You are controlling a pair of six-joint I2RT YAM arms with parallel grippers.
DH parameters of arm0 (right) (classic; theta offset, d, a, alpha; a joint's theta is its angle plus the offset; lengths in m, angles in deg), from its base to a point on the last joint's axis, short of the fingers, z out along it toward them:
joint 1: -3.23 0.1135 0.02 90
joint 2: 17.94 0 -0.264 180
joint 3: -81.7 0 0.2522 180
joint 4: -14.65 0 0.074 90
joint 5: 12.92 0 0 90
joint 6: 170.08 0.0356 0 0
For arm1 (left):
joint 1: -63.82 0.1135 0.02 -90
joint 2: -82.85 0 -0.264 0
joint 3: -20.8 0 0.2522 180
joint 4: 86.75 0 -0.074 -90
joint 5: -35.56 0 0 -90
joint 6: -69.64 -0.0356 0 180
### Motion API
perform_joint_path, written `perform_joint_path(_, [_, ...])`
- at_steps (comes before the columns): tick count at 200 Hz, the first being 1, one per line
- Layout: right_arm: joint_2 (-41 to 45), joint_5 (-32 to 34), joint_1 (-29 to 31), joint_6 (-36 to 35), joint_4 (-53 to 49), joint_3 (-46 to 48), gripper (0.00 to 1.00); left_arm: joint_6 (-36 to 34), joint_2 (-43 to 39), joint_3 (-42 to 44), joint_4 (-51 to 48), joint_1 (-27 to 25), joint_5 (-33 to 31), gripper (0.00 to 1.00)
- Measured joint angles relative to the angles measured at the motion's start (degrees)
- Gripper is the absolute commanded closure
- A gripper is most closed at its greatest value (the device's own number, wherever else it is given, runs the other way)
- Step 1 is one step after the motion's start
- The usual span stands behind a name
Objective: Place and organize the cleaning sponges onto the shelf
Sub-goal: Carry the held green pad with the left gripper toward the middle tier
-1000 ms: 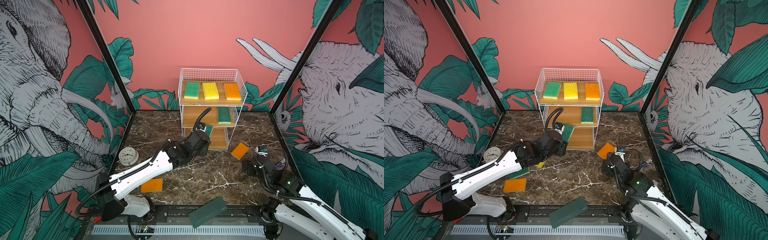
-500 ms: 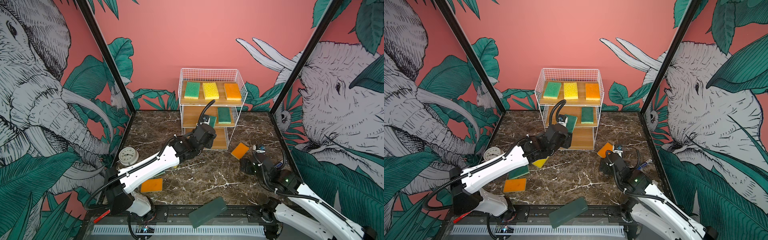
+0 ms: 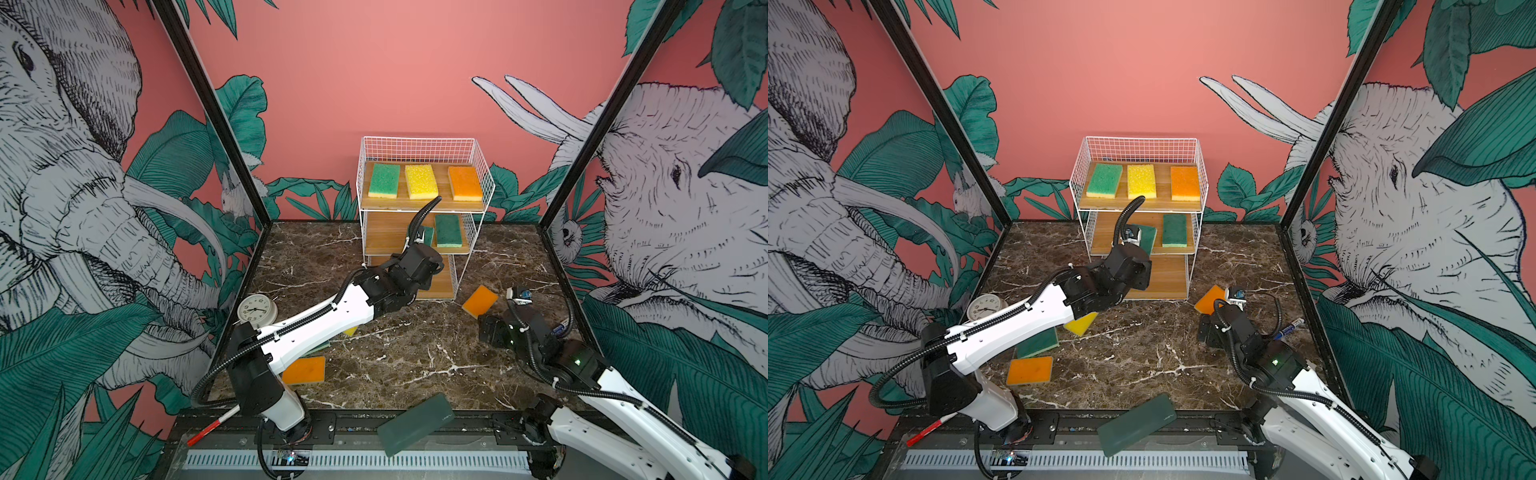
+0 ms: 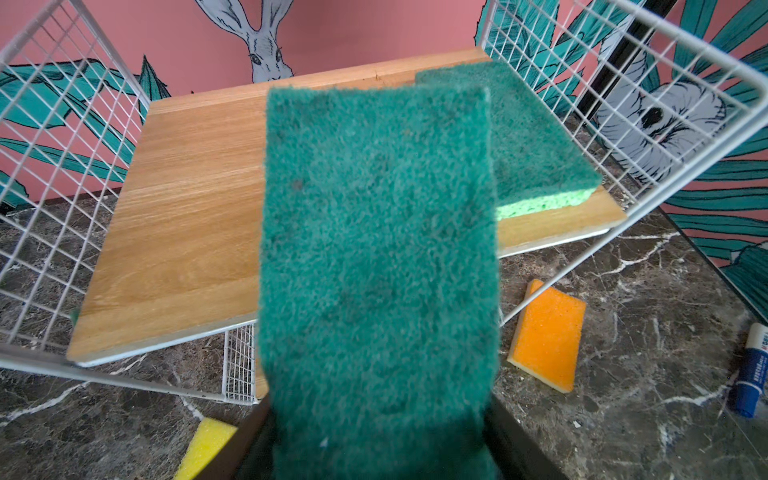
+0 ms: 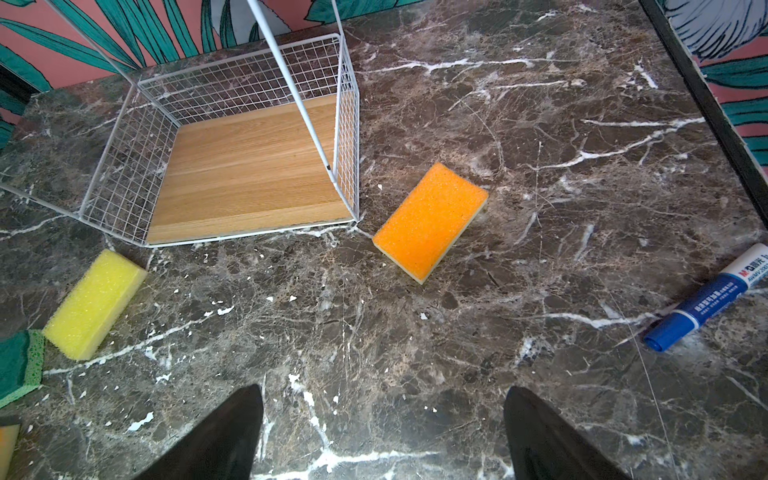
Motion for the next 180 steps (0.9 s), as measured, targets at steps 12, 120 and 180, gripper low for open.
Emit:
perform_joint_path(12, [0.2, 0.0, 0.0, 0.0, 0.0, 0.0, 0.07, 0.2, 0.0, 0.0, 0.2, 0.0, -0.2, 0.37])
perform_joint_path(120, [3.4, -0.3, 0.0, 1.1, -0.2, 0.0, 0.08, 1.6, -0.2, 4.4, 5.5, -0.2, -3.2, 0.37])
perform_joint_path(180, [3.3, -1.4, 0.0, 1.5, -0.2, 0.0, 0.08, 2.1, -0.2, 6.5, 7.1, -0.4, -4.4, 0.36])
